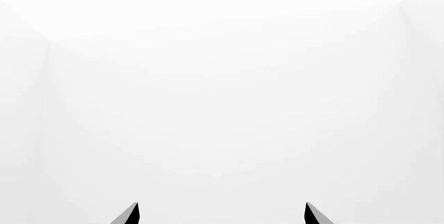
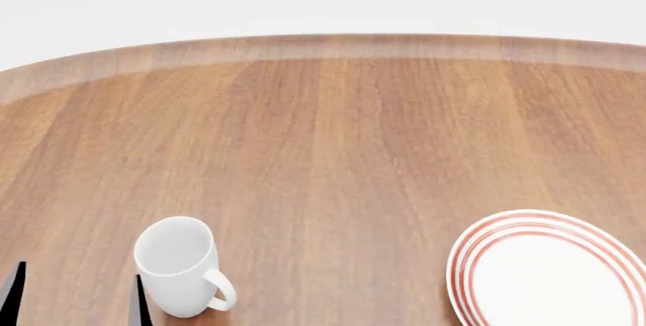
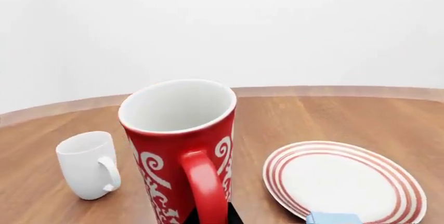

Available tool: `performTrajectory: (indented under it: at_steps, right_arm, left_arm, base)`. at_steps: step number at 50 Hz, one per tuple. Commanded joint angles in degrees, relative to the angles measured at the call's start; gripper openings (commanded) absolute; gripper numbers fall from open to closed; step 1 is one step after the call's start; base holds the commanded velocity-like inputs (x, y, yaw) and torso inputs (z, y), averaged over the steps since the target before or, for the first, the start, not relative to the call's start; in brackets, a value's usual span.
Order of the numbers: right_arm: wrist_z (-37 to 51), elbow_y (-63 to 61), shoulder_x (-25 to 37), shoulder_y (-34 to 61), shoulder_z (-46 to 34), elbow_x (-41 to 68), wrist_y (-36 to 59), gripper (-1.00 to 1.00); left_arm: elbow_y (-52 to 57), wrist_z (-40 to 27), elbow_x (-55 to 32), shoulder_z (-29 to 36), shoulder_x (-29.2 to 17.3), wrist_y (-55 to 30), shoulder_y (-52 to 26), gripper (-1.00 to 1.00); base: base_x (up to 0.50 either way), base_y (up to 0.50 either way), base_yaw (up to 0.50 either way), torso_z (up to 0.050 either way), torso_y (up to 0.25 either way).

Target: Pick up the red mug and put it on the plate

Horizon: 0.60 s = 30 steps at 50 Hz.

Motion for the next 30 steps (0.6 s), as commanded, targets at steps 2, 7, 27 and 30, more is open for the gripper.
performTrajectory:
  at_steps: [2,7,27,30]
  right_arm:
    - [6.4,-16.3,5.3,3.4,3.8,5.6,16.9,-1.00]
    - [9.5,-20.5,8.0,6.2,6.5,10.9,23.6,-1.00]
    - [21.6,-27.9,18.3,21.9,15.2,38.4,38.7,-1.00]
    - [23.1,-28.1,19.8,24.1,16.1,41.7,39.6,-1.00]
  left_arm:
    - [0.0,-0.2,0.0,0.3,-0.1,0.1,-0.1,1.00]
    - [-0.1,-0.5,0.1,0.3,-0.2,0.1,-0.1,1.00]
    - [-0.2,-1.1,0.5,0.6,-0.3,0.3,-0.3,1.00]
    - [-0.2,-1.2,0.5,0.6,-0.4,0.4,-0.3,1.00]
  base:
    - [0.00,0.00,0.00,0.000,0.000]
    - [0.00,0.00,0.00,0.000,0.000]
    - [0.00,0.00,0.00,0.000,0.001]
    - [0.00,0.00,0.00,0.000,0.000]
